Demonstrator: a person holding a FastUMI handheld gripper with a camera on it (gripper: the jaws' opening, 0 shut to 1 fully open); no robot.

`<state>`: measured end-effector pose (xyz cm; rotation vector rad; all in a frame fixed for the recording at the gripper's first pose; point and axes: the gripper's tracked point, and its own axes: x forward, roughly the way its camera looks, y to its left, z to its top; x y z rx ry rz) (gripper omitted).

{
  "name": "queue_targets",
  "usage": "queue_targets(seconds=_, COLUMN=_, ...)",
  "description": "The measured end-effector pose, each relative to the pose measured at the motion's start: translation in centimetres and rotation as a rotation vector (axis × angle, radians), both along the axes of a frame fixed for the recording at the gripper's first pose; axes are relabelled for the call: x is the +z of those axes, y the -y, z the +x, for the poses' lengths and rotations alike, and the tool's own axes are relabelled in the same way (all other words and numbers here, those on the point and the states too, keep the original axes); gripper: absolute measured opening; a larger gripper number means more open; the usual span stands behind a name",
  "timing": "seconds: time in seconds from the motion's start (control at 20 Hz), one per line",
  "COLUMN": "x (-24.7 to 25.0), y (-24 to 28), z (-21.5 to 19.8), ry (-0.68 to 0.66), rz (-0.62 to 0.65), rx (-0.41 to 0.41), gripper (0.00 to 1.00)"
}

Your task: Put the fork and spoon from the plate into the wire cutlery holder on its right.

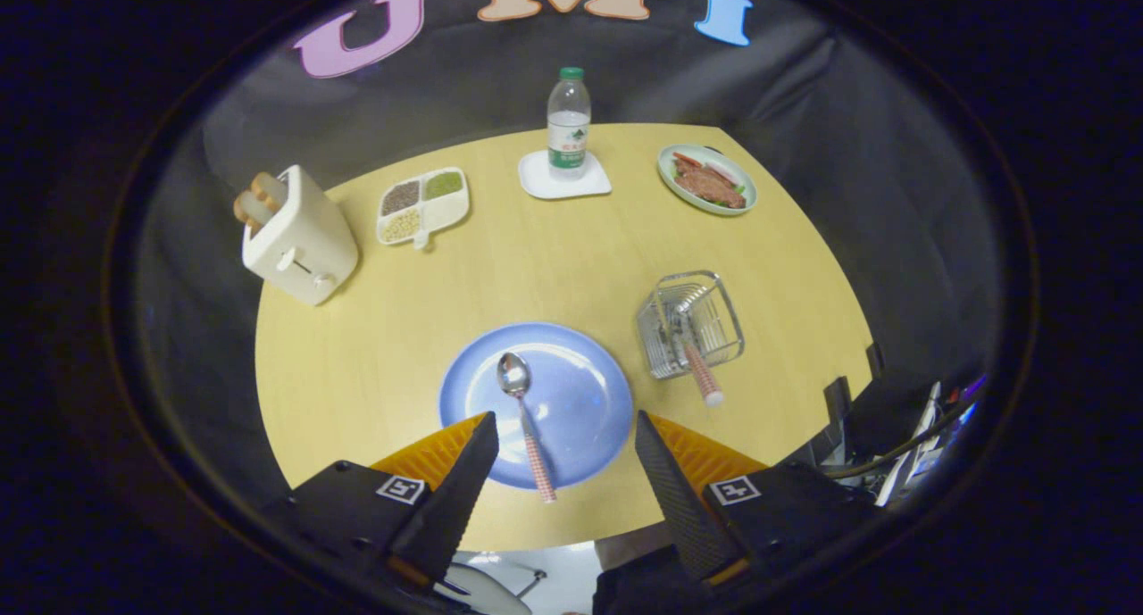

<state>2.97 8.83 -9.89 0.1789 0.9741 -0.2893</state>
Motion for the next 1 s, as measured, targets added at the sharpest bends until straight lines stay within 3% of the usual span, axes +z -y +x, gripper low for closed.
queue_targets(seconds=0.15, x=-1.0, y=-1.0, z=-0.7, ry=0.093, rz=-0.025, rx=-0.007, gripper=0.99)
queue_targets(seconds=0.5, x=-5.0, y=-1.3, z=-1.3, ry=0.308, rz=-0.135, rx=0.073, gripper=0.99)
queue_targets(seconds=0.95, x=-12.3, y=-2.7, z=-2.6, ry=0.336, rz=-0.107, rx=0.135, gripper=0.90)
queue_targets(seconds=1.0, x=-12.6, y=-2.5, z=-2.6, ry=0.335, rz=-0.110, rx=0.133, gripper=0.85)
